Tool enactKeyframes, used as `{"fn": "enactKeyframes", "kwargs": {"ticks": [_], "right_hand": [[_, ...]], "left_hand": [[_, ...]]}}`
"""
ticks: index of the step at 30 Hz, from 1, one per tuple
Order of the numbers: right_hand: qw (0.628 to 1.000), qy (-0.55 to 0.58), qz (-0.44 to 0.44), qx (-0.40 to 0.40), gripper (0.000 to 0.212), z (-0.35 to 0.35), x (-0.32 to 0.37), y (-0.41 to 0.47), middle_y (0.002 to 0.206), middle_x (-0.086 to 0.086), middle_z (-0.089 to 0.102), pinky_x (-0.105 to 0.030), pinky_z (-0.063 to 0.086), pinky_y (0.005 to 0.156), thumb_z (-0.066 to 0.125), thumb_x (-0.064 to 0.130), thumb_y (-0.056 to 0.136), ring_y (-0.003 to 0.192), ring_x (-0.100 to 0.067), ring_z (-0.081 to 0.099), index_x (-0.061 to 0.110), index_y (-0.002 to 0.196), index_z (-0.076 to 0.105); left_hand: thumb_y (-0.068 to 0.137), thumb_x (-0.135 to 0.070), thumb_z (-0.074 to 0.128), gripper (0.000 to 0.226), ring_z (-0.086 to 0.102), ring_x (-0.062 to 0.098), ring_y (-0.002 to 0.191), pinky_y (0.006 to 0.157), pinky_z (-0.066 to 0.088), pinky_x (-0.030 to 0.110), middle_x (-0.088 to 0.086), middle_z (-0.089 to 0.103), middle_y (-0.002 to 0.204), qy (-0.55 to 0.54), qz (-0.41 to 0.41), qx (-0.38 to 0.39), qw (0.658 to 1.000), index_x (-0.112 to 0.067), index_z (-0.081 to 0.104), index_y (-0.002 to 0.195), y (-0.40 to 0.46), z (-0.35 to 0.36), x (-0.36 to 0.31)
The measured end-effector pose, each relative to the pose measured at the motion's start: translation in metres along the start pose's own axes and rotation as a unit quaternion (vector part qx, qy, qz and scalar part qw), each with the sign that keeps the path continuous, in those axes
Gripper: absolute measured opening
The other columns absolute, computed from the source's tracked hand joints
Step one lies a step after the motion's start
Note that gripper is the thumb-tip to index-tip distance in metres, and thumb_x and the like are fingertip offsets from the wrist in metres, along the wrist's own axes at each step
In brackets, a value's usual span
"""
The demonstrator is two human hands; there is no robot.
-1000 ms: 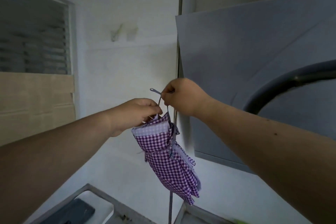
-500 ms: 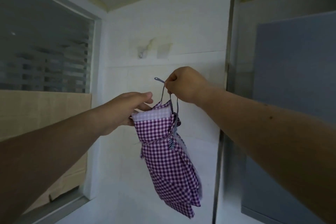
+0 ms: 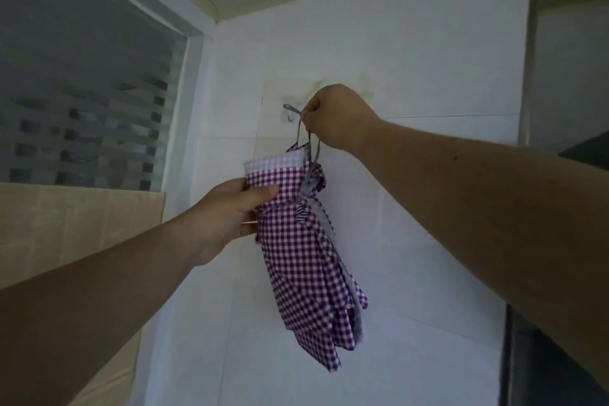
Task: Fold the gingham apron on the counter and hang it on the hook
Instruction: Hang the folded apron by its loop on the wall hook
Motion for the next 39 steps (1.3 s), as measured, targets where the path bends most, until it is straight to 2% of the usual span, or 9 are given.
{"fn": "enactKeyframes", "kwargs": {"ticks": [6,12,22,29,31,33,36,38,39], "right_hand": [[0.998,-0.038,-0.001,-0.054,0.023,0.006,0.008,0.056,0.096,-0.007,0.073,-0.034,0.059,0.074,0.057,0.022,0.092,0.085,-0.023,0.069,0.012,0.100,0.076],[0.989,-0.132,-0.007,-0.069,0.013,0.023,0.014,0.083,0.096,0.000,0.069,-0.029,0.049,0.071,0.062,0.021,0.092,0.086,-0.020,0.066,0.018,0.099,0.072],[0.950,-0.298,-0.076,-0.062,0.019,0.041,0.017,0.089,0.099,0.001,0.071,-0.033,0.046,0.069,0.061,0.021,0.088,0.088,-0.025,0.067,0.025,0.102,0.073],[0.949,-0.302,-0.090,0.014,0.028,0.054,0.010,0.075,0.114,0.001,0.070,-0.039,0.057,0.089,0.056,0.025,0.090,0.100,-0.024,0.067,0.022,0.113,0.072],[0.952,-0.296,-0.080,0.022,0.031,0.054,0.009,0.064,0.116,0.001,0.067,-0.039,0.056,0.090,0.055,0.026,0.091,0.101,-0.025,0.066,0.021,0.119,0.067],[0.966,-0.244,-0.082,-0.003,0.035,0.050,0.008,0.050,0.112,-0.004,0.064,-0.034,0.051,0.081,0.058,0.022,0.092,0.098,-0.028,0.064,0.014,0.126,0.056],[0.990,-0.123,-0.062,-0.035,0.026,0.051,0.006,0.010,0.095,-0.006,0.060,-0.031,0.041,0.068,0.061,0.018,0.093,0.083,-0.024,0.059,0.009,0.114,0.049],[0.994,-0.106,-0.018,0.004,0.016,0.066,-0.001,-0.012,0.084,-0.001,0.059,-0.028,0.040,0.064,0.058,0.027,0.096,0.076,-0.019,0.057,0.012,0.094,0.053],[0.995,-0.094,0.009,0.031,0.026,0.076,-0.006,-0.019,0.077,-0.001,0.059,-0.028,0.042,0.061,0.057,0.032,0.097,0.072,-0.018,0.058,0.012,0.082,0.055]], "left_hand": [[0.103,-0.036,0.065,0.033,0.075,0.020,0.109,0.081,0.059,0.033,-0.002,0.079,0.120,-0.034,0.075,-0.040,0.996,-0.024,0.068,0.134,0.039,-0.018,-0.016],[0.101,-0.034,0.069,0.039,0.075,0.018,0.110,0.094,0.059,0.035,-0.002,0.078,0.122,-0.066,0.105,-0.085,0.989,-0.023,0.064,0.139,0.070,-0.041,-0.013],[0.102,-0.033,0.068,0.037,0.077,0.018,0.106,0.088,0.060,0.034,-0.001,0.079,0.119,-0.096,0.094,-0.098,0.986,-0.021,0.065,0.137,0.101,-0.055,0.007],[0.103,-0.036,0.066,0.036,0.076,0.020,0.107,0.089,0.058,0.034,0.000,0.079,0.118,-0.074,0.045,-0.070,0.994,-0.020,0.067,0.135,0.103,-0.055,0.030],[0.103,-0.040,0.065,0.040,0.075,0.021,0.111,0.099,0.057,0.039,0.001,0.078,0.121,-0.075,0.024,-0.043,0.996,-0.020,0.066,0.137,0.099,-0.054,0.042],[0.101,-0.044,0.067,0.047,0.073,0.023,0.117,0.106,0.054,0.045,0.002,0.076,0.126,-0.093,0.004,-0.021,0.995,-0.019,0.064,0.141,0.097,-0.054,0.052],[0.099,-0.044,0.068,0.048,0.071,0.023,0.120,0.107,0.053,0.046,0.002,0.076,0.128,-0.104,-0.016,0.015,0.994,-0.018,0.064,0.140,0.085,-0.047,0.061],[0.097,-0.044,0.069,0.048,0.069,0.024,0.123,0.107,0.052,0.044,0.003,0.076,0.128,-0.112,-0.032,0.029,0.993,-0.018,0.067,0.137,0.076,-0.041,0.063],[0.095,-0.045,0.069,0.050,0.069,0.025,0.124,0.107,0.052,0.043,0.003,0.076,0.129,-0.116,-0.041,0.034,0.992,-0.017,0.067,0.137,0.073,-0.039,0.065]]}}
Point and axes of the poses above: each hand's wrist, its own y-axis towards the middle knuckle, its own z-axis out of the palm, x = y × z, the point moved 7 cm from there along y, towards the middle knuckle
